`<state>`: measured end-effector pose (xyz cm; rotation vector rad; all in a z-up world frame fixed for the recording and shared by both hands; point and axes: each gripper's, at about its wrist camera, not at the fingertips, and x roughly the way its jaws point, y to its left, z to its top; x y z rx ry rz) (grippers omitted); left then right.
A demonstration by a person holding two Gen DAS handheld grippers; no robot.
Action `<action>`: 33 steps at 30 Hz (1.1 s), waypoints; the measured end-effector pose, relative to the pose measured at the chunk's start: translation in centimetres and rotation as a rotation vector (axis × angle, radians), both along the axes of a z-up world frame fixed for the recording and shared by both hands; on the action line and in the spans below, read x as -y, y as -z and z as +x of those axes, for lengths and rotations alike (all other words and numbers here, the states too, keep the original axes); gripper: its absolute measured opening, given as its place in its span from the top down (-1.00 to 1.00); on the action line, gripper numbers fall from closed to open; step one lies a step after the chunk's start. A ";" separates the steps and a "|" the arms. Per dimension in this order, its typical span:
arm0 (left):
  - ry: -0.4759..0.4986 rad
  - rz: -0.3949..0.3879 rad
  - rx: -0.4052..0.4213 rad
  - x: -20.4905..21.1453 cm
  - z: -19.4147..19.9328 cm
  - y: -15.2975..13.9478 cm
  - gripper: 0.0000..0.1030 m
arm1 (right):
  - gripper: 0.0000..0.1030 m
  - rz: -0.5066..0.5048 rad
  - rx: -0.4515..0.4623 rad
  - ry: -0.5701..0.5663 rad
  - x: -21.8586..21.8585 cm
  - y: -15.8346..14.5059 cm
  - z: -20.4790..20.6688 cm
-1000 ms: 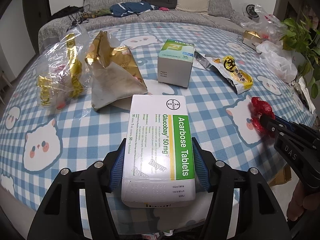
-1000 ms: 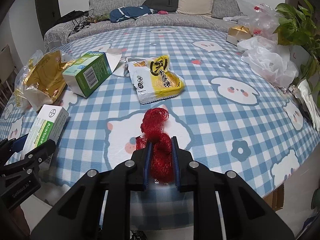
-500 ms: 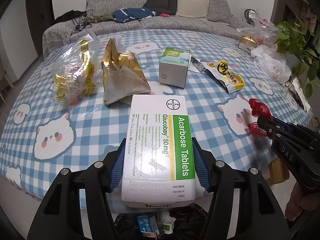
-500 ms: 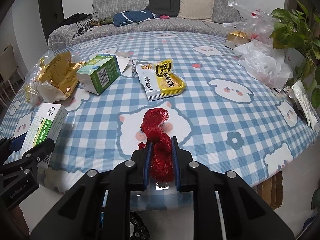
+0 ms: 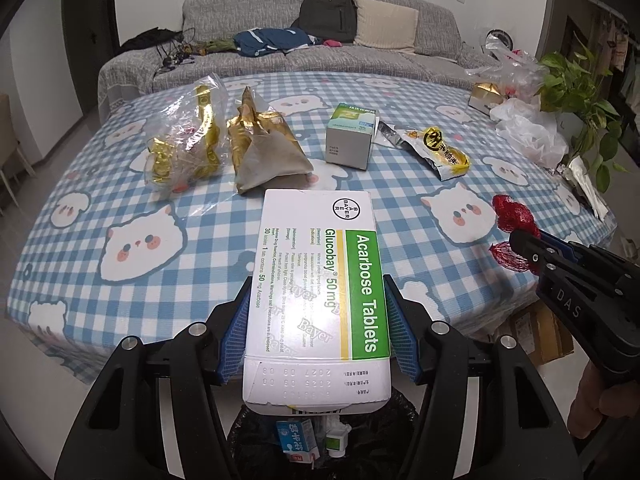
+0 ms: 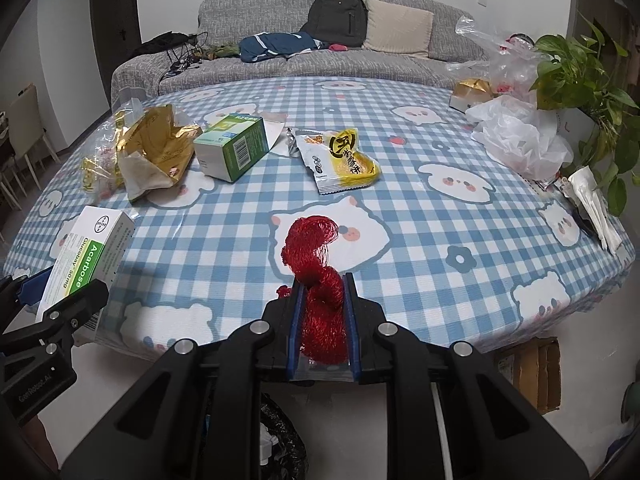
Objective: Collect trash
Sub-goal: 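Carry the red net and tablets box with both tools over the trash bin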
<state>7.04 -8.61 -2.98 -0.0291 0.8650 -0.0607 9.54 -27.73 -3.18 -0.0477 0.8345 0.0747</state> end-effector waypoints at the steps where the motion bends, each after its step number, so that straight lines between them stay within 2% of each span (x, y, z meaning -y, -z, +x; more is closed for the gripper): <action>1: -0.002 0.003 0.003 0.0 -0.4 0.0 -0.15 | 0.67 -0.001 0.003 -0.003 -0.1 -0.1 -0.4; 10: -0.001 -0.037 0.012 0.1 -3.6 -0.4 -0.15 | 0.67 0.003 0.011 -0.013 0.4 -0.1 -3.3; 20: 0.025 -0.034 -0.006 0.6 -6.4 0.4 -0.15 | 0.67 0.018 -0.003 -0.017 0.5 0.7 -5.9; 33: 0.012 -0.049 -0.036 -0.8 -10.1 1.8 -0.15 | 0.67 0.018 -0.003 -0.052 -0.8 1.3 -9.6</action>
